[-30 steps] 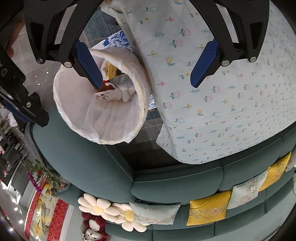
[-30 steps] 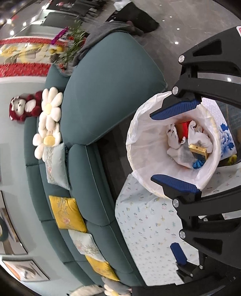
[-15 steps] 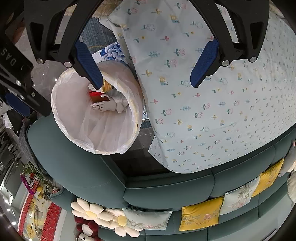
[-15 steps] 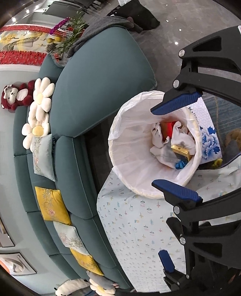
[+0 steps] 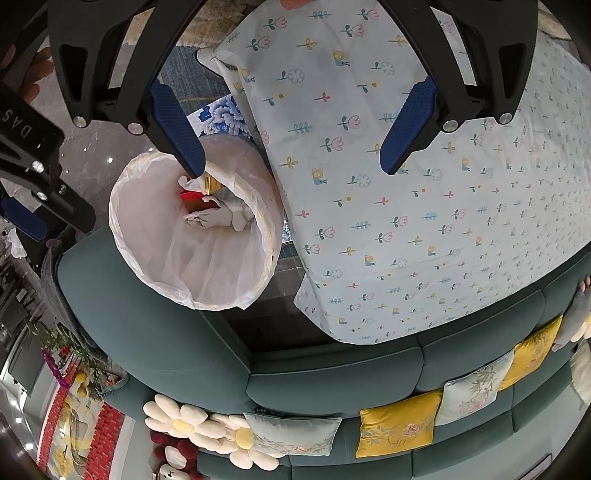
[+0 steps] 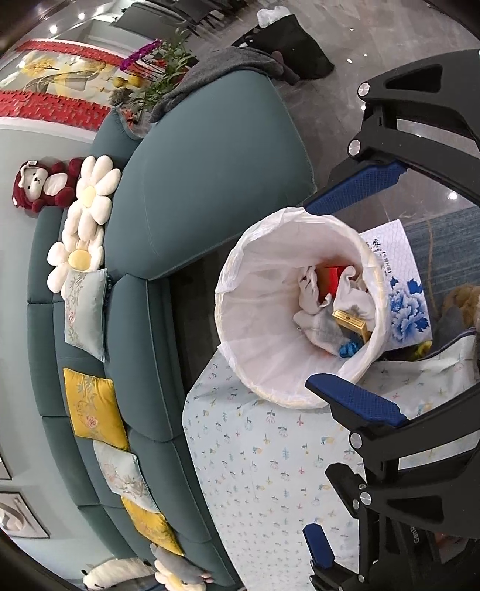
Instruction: Collect trash
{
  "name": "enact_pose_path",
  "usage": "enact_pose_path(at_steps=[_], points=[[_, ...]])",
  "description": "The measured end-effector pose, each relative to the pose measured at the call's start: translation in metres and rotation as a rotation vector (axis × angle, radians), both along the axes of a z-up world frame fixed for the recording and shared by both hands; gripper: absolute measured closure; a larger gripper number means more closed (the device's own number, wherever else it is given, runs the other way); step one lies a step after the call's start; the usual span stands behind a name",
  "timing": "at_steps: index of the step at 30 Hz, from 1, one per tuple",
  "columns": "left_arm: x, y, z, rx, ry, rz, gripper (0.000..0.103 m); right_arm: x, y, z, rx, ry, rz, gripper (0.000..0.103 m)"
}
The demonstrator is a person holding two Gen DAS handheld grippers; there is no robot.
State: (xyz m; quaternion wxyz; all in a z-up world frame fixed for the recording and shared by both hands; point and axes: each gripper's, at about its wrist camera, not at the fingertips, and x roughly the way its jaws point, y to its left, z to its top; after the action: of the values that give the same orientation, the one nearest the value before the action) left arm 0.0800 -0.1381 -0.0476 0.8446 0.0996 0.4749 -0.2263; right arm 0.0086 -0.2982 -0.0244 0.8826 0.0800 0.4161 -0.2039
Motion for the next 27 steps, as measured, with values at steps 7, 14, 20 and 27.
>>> enact_pose_path(at_steps=[7, 14, 20, 27], points=[[-0.0008, -0.0004, -0.0007, 0.002, 0.0, 0.012, 0.012, -0.0004, 0.0026, 0.0004, 0.005, -0.018, 0.021, 0.019], [-0.0001, 0.0004, -0.0009, -0.001, -0.006, 0.025, 0.012, 0.0003, 0.0028, -0.0025, 0.005, -0.015, 0.024, 0.019], [-0.0008, 0.0009, -0.0019, 0.006, -0.015, 0.026, 0.012, 0.0011, 0.0039, -0.0035, 0.006, -0.013, 0.036, 0.019], [0.0008, 0.002, -0.0036, 0.006, -0.014, 0.038, 0.012, 0.0036, 0.0063, -0.0047, 0.004, -0.012, 0.051, 0.019]])
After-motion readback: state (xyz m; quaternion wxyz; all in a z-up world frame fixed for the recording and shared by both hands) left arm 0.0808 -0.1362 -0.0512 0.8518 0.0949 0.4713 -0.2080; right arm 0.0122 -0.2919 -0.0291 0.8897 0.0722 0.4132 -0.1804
